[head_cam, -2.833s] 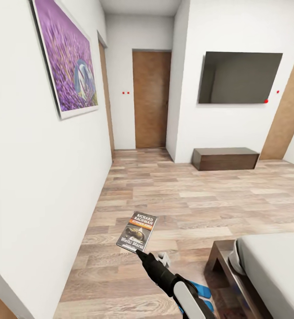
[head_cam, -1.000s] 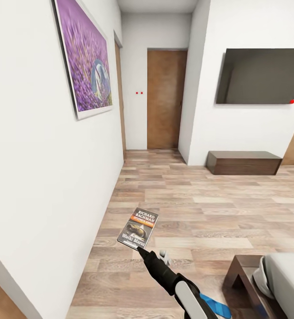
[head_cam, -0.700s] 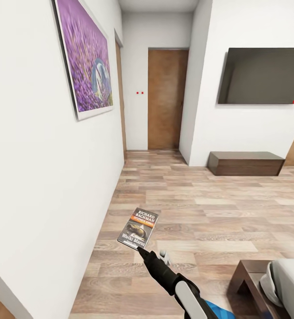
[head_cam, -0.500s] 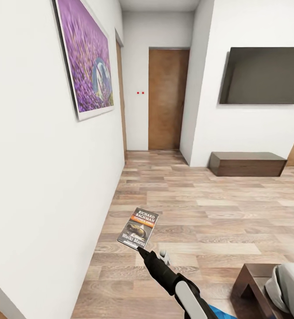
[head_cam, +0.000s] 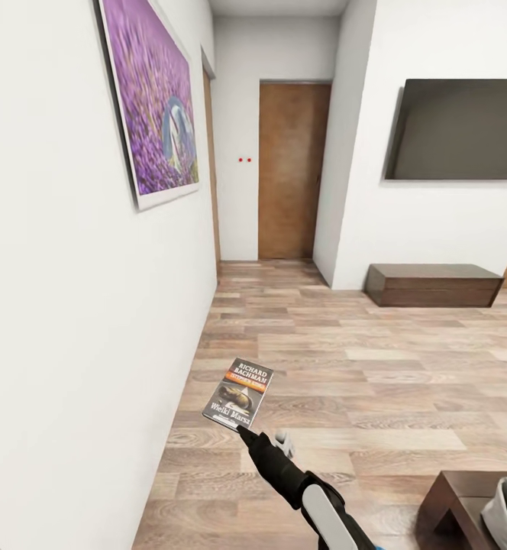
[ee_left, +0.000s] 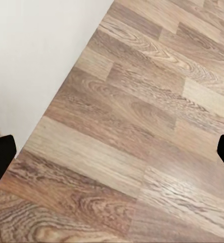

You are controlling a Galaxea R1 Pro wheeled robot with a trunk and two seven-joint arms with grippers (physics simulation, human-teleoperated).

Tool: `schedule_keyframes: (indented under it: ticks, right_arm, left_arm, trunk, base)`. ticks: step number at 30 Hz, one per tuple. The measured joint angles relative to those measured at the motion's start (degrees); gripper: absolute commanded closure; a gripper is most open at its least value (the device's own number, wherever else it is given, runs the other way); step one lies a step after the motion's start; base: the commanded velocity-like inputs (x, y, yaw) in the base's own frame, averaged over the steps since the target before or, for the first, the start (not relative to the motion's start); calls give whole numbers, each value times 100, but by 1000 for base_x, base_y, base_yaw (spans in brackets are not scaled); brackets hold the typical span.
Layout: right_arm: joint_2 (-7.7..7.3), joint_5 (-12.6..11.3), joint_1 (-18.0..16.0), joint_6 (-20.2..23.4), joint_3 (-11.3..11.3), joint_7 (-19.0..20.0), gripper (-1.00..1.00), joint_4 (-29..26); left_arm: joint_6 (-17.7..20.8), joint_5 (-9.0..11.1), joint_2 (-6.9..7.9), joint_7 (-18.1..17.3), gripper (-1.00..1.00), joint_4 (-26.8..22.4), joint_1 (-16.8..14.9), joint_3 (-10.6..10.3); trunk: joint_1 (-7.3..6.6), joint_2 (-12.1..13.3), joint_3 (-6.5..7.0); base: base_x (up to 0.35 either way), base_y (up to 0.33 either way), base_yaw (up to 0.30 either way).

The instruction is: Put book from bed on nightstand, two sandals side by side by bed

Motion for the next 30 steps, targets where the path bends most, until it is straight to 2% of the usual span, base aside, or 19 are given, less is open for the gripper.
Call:
schedule_keyframes:
  ticks: [3, 9, 13, 30]
  right_arm:
    - [0, 0, 0, 1, 0, 0, 100, 0]
    - [0, -11, 0, 3, 0, 0, 100, -2]
    - [0, -14, 0, 4, 0, 3, 100, -2]
    - [1, -14, 0, 5, -1, 8, 100, -2]
  left_arm:
    - [6, -49, -63, 1, -100, -1, 3, -1]
    - [8, -482, -131, 18, -100, -2, 5, 1]
    - [9, -597, -142, 25, -100, -2, 5, 5]
    - [9, -674, -147, 31, -100, -2, 5, 7]
  trunk:
    - [0, 0, 0]
    - [0, 0, 0]
    - [0, 0, 0]
    - [1, 0, 0]
  base:
    - [157, 104, 0]
    - [145, 97, 0]
    - [132, 90, 0]
    - [119, 32, 0]
